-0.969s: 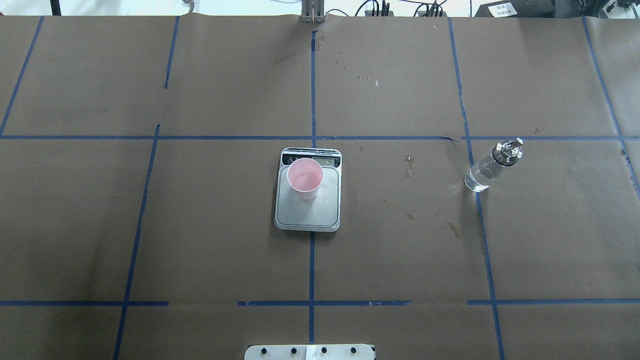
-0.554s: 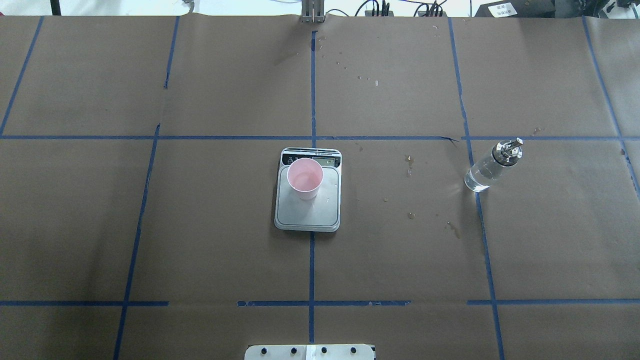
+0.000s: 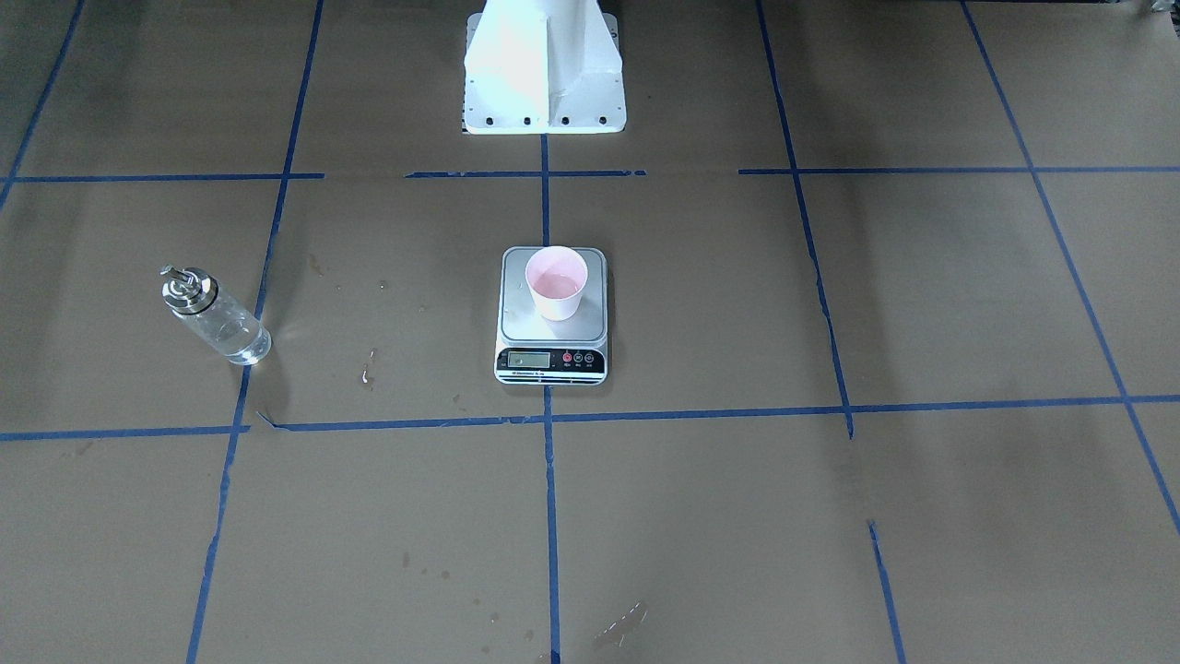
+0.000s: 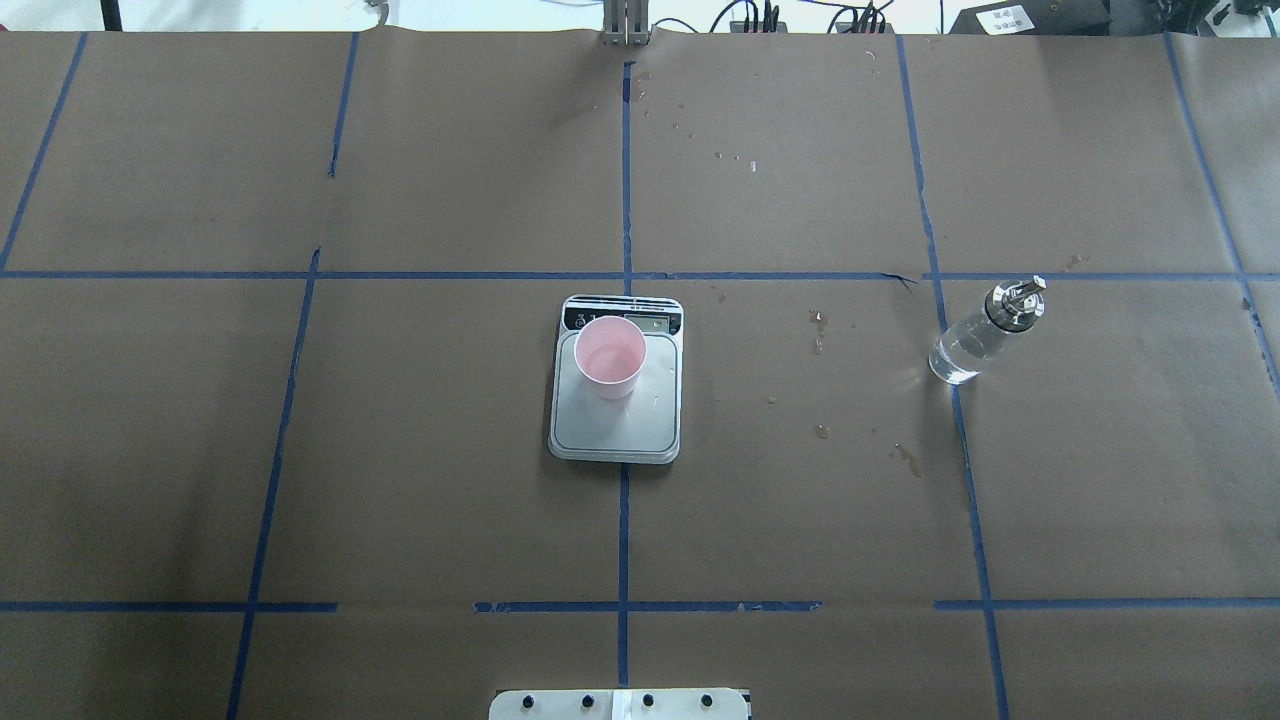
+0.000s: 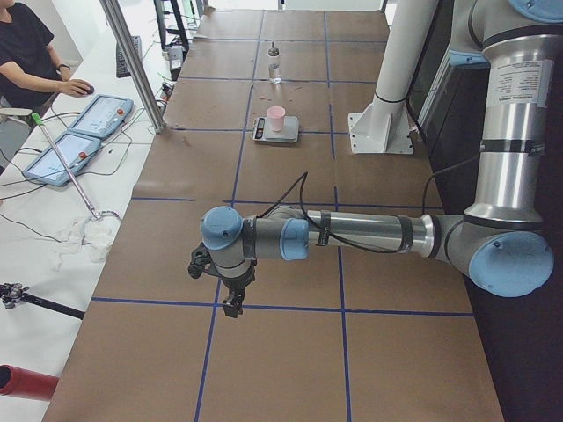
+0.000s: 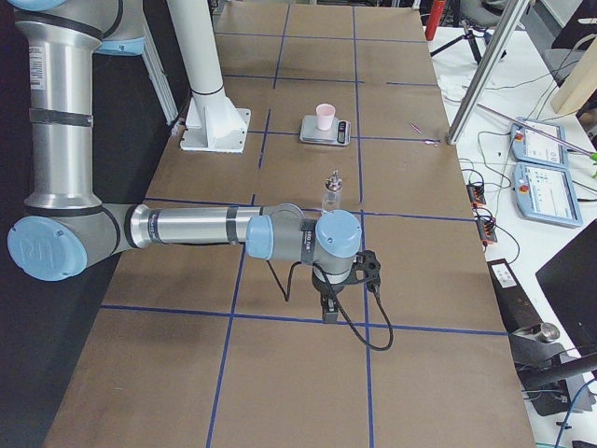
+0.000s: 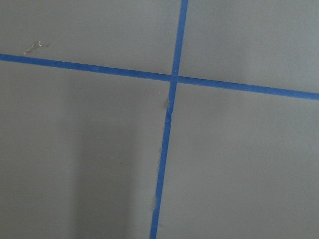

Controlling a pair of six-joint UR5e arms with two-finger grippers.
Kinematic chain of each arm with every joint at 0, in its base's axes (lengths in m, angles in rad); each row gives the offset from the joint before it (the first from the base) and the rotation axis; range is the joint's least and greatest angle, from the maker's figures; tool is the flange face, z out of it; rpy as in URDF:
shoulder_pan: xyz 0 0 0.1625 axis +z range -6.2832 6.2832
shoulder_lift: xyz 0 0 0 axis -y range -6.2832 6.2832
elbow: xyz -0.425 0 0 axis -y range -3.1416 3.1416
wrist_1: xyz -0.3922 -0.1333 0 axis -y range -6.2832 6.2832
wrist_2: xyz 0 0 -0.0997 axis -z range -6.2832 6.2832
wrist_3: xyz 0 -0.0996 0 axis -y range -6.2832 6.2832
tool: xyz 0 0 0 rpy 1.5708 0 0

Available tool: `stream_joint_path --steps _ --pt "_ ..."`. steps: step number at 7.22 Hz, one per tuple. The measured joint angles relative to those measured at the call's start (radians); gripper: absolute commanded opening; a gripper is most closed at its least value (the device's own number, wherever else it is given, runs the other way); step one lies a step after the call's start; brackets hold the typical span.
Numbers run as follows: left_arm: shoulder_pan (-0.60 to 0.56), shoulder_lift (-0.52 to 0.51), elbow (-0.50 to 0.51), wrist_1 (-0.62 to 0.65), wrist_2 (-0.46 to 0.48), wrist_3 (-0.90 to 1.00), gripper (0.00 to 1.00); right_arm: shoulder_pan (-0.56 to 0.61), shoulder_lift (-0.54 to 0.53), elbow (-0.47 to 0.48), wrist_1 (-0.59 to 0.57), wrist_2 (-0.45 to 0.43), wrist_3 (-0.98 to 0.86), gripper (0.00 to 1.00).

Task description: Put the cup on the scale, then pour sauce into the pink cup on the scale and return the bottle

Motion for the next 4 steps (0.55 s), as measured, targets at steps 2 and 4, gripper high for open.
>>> stream_joint_path --steps 2,4 --pt "-0.020 0.002 0.005 -0.033 0.000 -0.019 1.00 0.000 0.001 0.000 0.000 0.000 0.001 1.00" --pt "-0.029 0.003 0.006 -0.043 0.000 -0.074 1.00 0.002 0.003 0.001 0.000 0.000 0.004 1.00"
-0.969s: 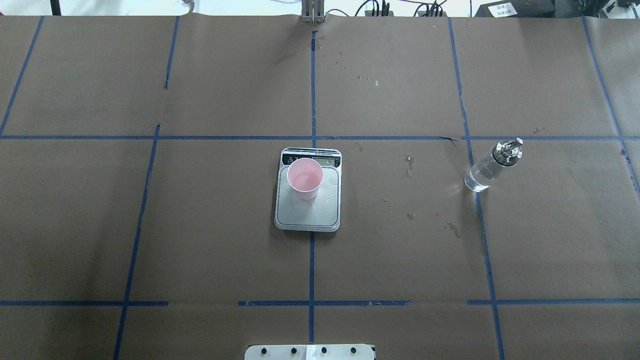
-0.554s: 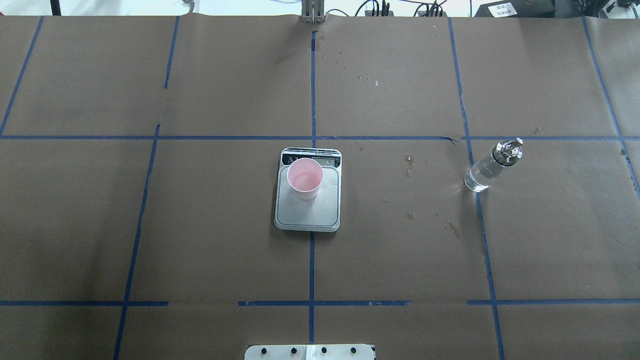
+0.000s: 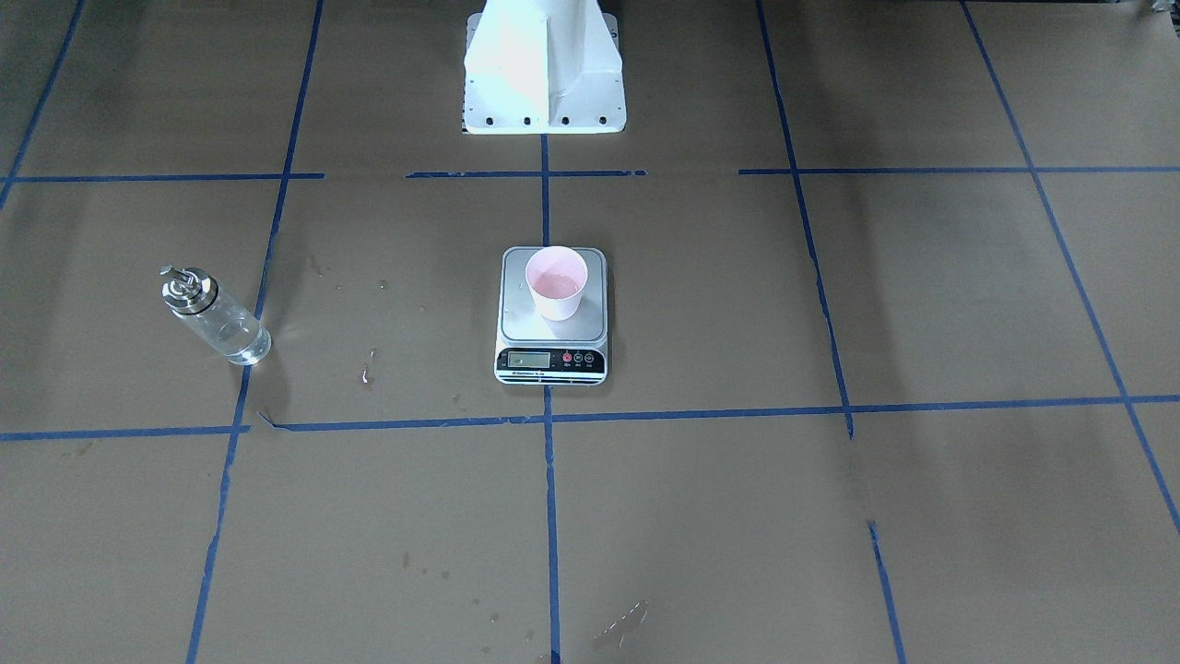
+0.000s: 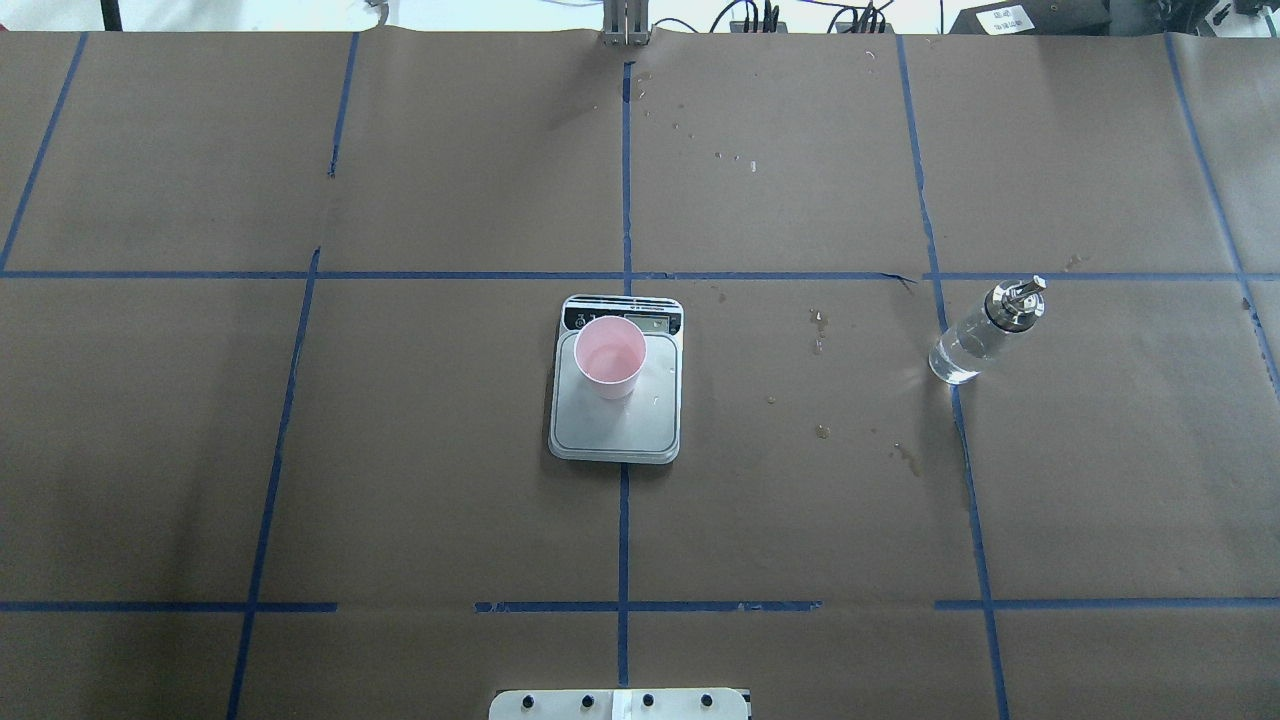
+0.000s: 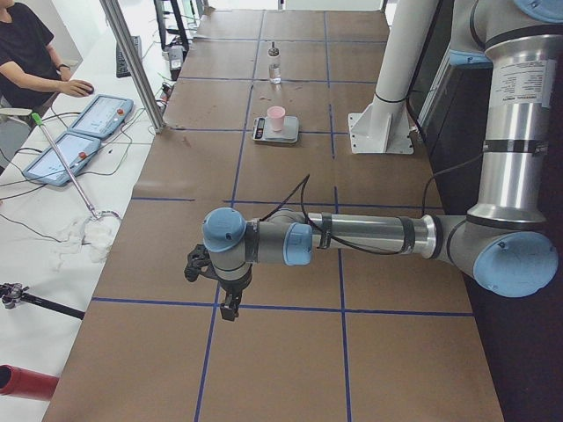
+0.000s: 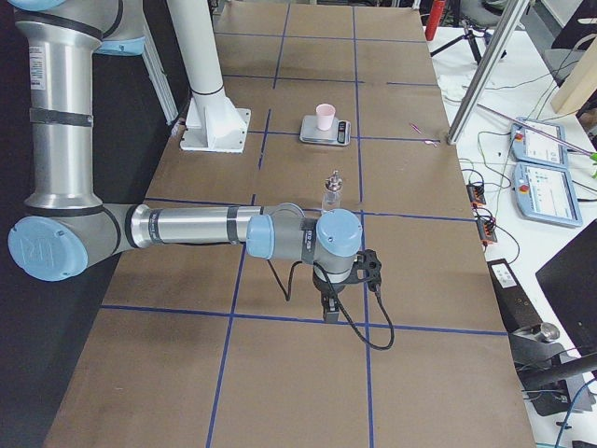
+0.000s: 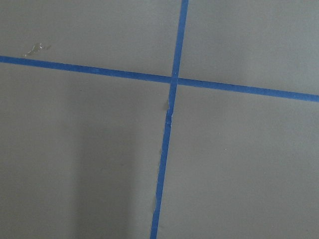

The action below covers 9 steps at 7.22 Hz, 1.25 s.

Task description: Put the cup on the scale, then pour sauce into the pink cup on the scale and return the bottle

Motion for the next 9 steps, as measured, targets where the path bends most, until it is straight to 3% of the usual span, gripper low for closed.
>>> stream_joint_path --steps 9 --pt "0.000 0.001 0.001 -0.002 0.000 -0.041 1.00 0.002 0.004 0.003 0.000 0.000 0.023 1.00"
